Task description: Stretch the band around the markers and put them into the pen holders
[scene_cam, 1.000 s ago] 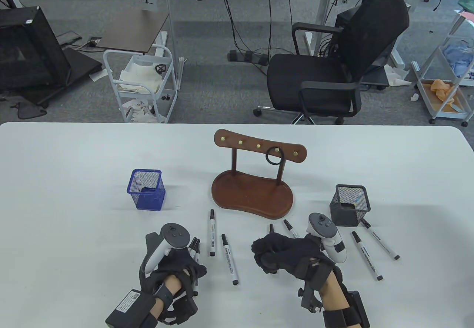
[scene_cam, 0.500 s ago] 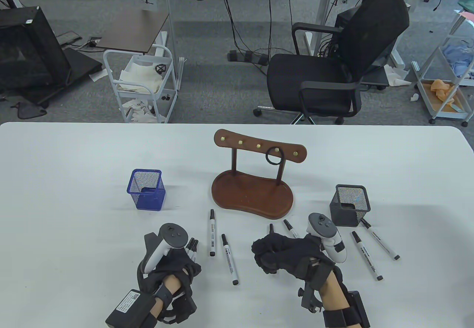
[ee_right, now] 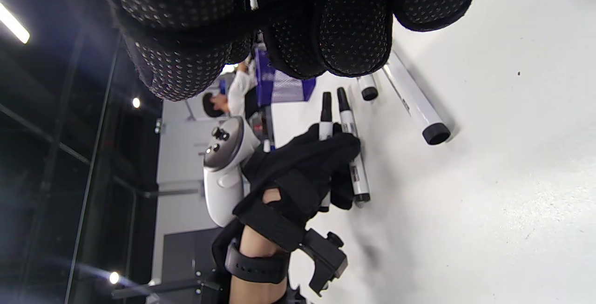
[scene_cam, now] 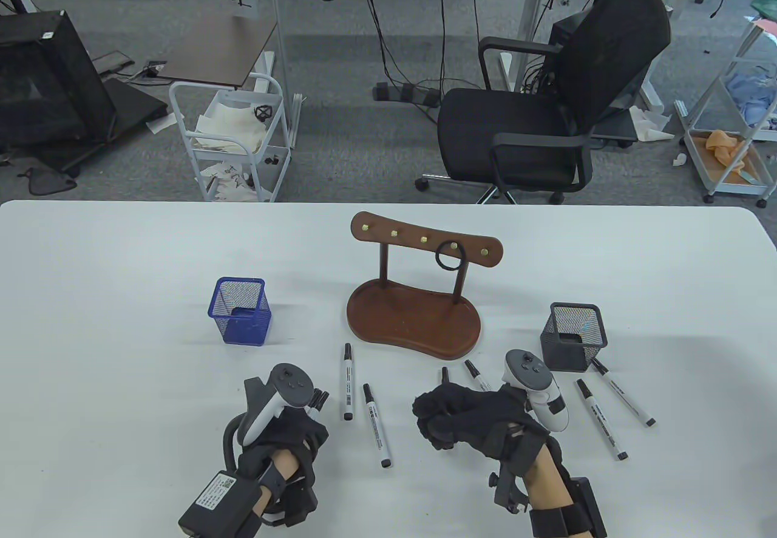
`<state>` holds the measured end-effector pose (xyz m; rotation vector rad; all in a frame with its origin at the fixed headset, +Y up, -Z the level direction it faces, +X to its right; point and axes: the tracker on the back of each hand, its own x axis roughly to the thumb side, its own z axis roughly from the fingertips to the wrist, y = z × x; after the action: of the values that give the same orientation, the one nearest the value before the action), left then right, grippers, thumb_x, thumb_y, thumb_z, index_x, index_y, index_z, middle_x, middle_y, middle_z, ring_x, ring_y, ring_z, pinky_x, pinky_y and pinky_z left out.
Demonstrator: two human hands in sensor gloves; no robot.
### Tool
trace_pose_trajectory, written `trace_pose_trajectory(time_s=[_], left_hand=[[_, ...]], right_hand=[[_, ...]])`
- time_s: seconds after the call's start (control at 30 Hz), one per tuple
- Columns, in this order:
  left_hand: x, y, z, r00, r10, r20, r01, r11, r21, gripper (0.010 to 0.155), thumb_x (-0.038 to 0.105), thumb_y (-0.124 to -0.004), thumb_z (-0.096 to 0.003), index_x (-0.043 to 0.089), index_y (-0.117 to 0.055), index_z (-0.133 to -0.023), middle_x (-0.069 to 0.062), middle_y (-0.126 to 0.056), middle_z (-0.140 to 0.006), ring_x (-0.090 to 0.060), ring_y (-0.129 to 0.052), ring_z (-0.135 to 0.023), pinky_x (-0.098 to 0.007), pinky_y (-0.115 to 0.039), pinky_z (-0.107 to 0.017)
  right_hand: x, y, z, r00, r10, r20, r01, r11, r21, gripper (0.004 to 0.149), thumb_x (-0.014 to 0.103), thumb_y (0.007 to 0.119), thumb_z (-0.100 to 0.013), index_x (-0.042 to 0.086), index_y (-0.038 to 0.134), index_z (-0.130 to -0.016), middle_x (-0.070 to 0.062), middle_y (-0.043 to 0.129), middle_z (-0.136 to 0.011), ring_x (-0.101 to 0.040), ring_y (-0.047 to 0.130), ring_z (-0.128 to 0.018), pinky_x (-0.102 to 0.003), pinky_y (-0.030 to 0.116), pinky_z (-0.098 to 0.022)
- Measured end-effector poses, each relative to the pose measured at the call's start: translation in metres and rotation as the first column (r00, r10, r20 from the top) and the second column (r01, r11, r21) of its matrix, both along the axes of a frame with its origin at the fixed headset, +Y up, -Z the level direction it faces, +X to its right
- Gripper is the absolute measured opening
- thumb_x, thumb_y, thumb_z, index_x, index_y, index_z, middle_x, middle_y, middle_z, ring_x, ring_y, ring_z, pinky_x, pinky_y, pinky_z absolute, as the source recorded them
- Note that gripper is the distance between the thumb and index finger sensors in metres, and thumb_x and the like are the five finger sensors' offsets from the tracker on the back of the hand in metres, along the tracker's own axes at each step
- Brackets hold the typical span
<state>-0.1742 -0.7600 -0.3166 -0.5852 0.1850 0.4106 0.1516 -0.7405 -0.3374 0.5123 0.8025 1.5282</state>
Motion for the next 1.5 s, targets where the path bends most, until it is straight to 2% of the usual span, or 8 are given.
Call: trace_pose_trajectory(time_s=[0.33, 0.53, 0.63, 0.8, 0.93, 1.2, 1.37, 1.5], left_hand=[[-0.007, 0.007, -0.005, 0.995, 0.097, 0.003, -0.097, 0.995, -0.037, 0.052, 0.034, -0.068, -0.0602, 0.001, -0.050, -0.096, -0.012, -0.078, -0.073, -0.024, -0.096, -0.047, -0.050, -0.088, -0.040], [-0.011, 0.017, -0.013, 0.978, 0.205, -0.026, -0.206, 0.978, -0.030, 0.048, 0.031, -0.066, -0.0606, 0.003, -0.050, -0.095, -0.024, -0.066, -0.094, -0.042, -0.089, -0.074, -0.061, -0.079, -0.056], [-0.011, 0.024, -0.017, 0.968, 0.248, -0.039, -0.249, 0.968, -0.022, 0.047, 0.033, -0.066, -0.0606, 0.004, -0.051, -0.095, -0.028, -0.063, -0.098, -0.043, -0.088, -0.077, -0.061, -0.079, -0.057], [-0.007, 0.034, -0.025, 0.956, 0.291, -0.045, -0.291, 0.957, 0.002, 0.047, 0.032, -0.066, -0.0609, 0.004, -0.051, -0.095, -0.029, -0.063, -0.099, -0.044, -0.089, -0.077, -0.060, -0.080, -0.057], [-0.004, 0.039, -0.032, 0.946, 0.321, -0.049, -0.321, 0.947, 0.014, 0.043, 0.032, -0.068, -0.0607, 0.007, -0.057, -0.094, -0.023, -0.071, -0.097, -0.040, -0.093, -0.075, -0.057, -0.082, -0.056], [0.005, 0.043, -0.046, 0.934, 0.351, -0.074, -0.349, 0.936, 0.037, 0.041, 0.032, -0.069, -0.0604, 0.009, -0.059, -0.093, -0.021, -0.078, -0.093, -0.036, -0.099, -0.069, -0.052, -0.089, -0.051], [0.008, 0.041, -0.055, 0.928, 0.362, -0.091, -0.357, 0.932, 0.062, 0.045, 0.028, -0.071, -0.0597, 0.008, -0.056, -0.097, -0.018, -0.085, -0.088, -0.030, -0.103, -0.061, -0.050, -0.091, -0.046], [0.011, 0.036, -0.065, 0.925, 0.365, -0.108, -0.357, 0.930, 0.086, 0.051, 0.029, -0.076, -0.0583, 0.008, -0.053, -0.099, -0.010, -0.089, -0.080, -0.023, -0.105, -0.053, -0.045, -0.093, -0.041]], right_hand=[[0.000, 0.001, 0.000, 1.000, -0.003, 0.001, 0.003, 1.000, -0.002, 0.048, 0.035, 0.092, -0.047, 0.026, 0.078, -0.092, -0.009, 0.091, -0.088, -0.035, 0.090, -0.069, -0.059, 0.068, -0.062], [0.000, 0.001, 0.000, 1.000, -0.004, 0.000, 0.004, 1.000, -0.003, 0.048, 0.035, 0.092, -0.047, 0.026, 0.078, -0.092, -0.009, 0.091, -0.087, -0.035, 0.090, -0.069, -0.059, 0.068, -0.062], [0.001, 0.001, 0.000, 1.000, -0.005, 0.000, 0.005, 1.000, -0.004, 0.048, 0.035, 0.092, -0.047, 0.026, 0.078, -0.092, -0.009, 0.091, -0.088, -0.035, 0.090, -0.069, -0.059, 0.068, -0.062], [0.001, 0.001, 0.000, 1.000, -0.003, -0.001, 0.003, 1.000, -0.005, 0.048, 0.034, 0.092, -0.047, 0.026, 0.078, -0.092, -0.009, 0.091, -0.088, -0.035, 0.090, -0.069, -0.060, 0.068, -0.062], [0.001, 0.001, 0.000, 1.000, -0.006, -0.002, 0.006, 1.000, -0.006, 0.048, 0.035, 0.092, -0.047, 0.026, 0.078, -0.092, -0.009, 0.092, -0.088, -0.035, 0.090, -0.069, -0.060, 0.068, -0.062], [0.001, 0.002, 0.000, 1.000, -0.012, -0.006, 0.012, 1.000, -0.007, 0.048, 0.034, 0.092, -0.047, 0.026, 0.078, -0.093, -0.010, 0.091, -0.087, -0.035, 0.090, -0.069, -0.059, 0.068, -0.062], [0.001, 0.002, 0.000, 1.000, -0.016, -0.007, 0.016, 1.000, -0.009, 0.048, 0.034, 0.092, -0.047, 0.026, 0.078, -0.092, -0.009, 0.091, -0.087, -0.035, 0.090, -0.069, -0.059, 0.068, -0.062], [0.001, 0.002, 0.000, 1.000, -0.019, -0.007, 0.019, 1.000, -0.009, 0.048, 0.034, 0.092, -0.047, 0.026, 0.078, -0.092, -0.010, 0.091, -0.087, -0.035, 0.090, -0.069, -0.059, 0.068, -0.062]])
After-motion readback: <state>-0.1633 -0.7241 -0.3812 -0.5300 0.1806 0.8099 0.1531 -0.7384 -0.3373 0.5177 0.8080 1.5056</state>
